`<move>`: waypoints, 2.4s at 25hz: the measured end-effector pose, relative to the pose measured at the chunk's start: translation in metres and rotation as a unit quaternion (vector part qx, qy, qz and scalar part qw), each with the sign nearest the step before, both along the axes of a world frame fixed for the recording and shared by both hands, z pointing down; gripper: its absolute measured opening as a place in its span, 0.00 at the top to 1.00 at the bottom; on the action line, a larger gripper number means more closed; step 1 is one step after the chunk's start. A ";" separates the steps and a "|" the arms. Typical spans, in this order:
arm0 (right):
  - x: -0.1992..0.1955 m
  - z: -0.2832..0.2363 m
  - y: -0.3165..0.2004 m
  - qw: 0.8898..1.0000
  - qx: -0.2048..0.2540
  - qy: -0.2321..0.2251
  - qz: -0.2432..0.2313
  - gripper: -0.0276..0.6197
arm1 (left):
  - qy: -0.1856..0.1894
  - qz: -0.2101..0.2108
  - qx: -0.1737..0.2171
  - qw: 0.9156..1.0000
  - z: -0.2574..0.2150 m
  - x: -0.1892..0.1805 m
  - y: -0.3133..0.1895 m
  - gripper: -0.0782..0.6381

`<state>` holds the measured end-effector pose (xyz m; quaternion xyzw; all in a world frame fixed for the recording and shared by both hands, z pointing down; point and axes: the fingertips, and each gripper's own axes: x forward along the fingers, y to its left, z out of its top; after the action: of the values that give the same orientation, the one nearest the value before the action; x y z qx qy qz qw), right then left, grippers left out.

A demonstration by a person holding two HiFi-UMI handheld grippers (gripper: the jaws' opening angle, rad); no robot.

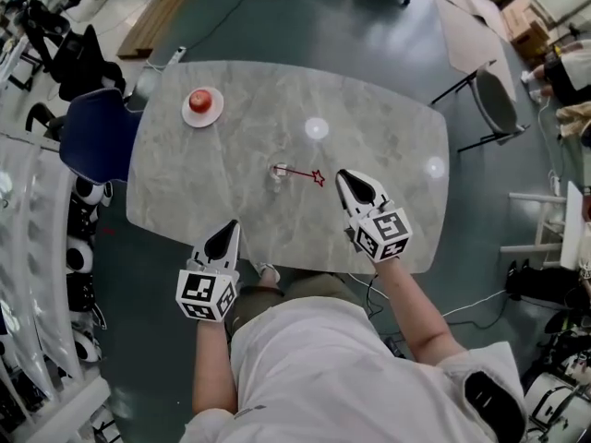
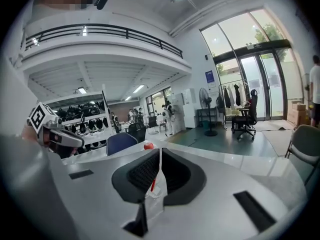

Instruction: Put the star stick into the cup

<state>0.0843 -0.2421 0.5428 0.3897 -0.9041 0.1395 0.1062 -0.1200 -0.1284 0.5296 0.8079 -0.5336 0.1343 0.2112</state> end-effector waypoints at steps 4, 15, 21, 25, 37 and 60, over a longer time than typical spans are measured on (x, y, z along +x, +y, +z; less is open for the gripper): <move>0.012 -0.021 0.005 1.000 0.019 0.000 0.012 0.94 | 0.002 0.027 0.016 1.000 -0.011 0.013 -0.017 0.89; 0.033 -0.080 0.029 0.998 0.054 -0.009 0.039 0.94 | 0.012 0.104 0.067 0.992 -0.049 0.047 -0.058 0.89; 0.045 -0.104 0.044 0.995 0.069 -0.006 0.065 0.94 | 0.018 0.147 0.088 0.985 -0.065 0.067 -0.074 0.89; 0.053 -0.115 0.055 0.993 0.080 0.002 0.082 0.94 | 0.022 0.177 0.102 0.979 -0.077 0.080 -0.082 0.89; 0.064 -0.130 0.087 0.988 0.093 0.021 0.123 0.94 | 0.026 0.247 0.127 0.960 -0.098 0.113 -0.083 0.89; 0.060 -0.117 0.114 0.988 0.076 0.012 0.133 0.94 | 0.028 0.288 0.136 0.947 -0.103 0.137 -0.067 0.89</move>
<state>0.1447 -0.1278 0.4259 0.5155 -0.8506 0.0785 0.0679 0.0175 -0.1951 0.4268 0.9517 -0.2849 0.0930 0.0664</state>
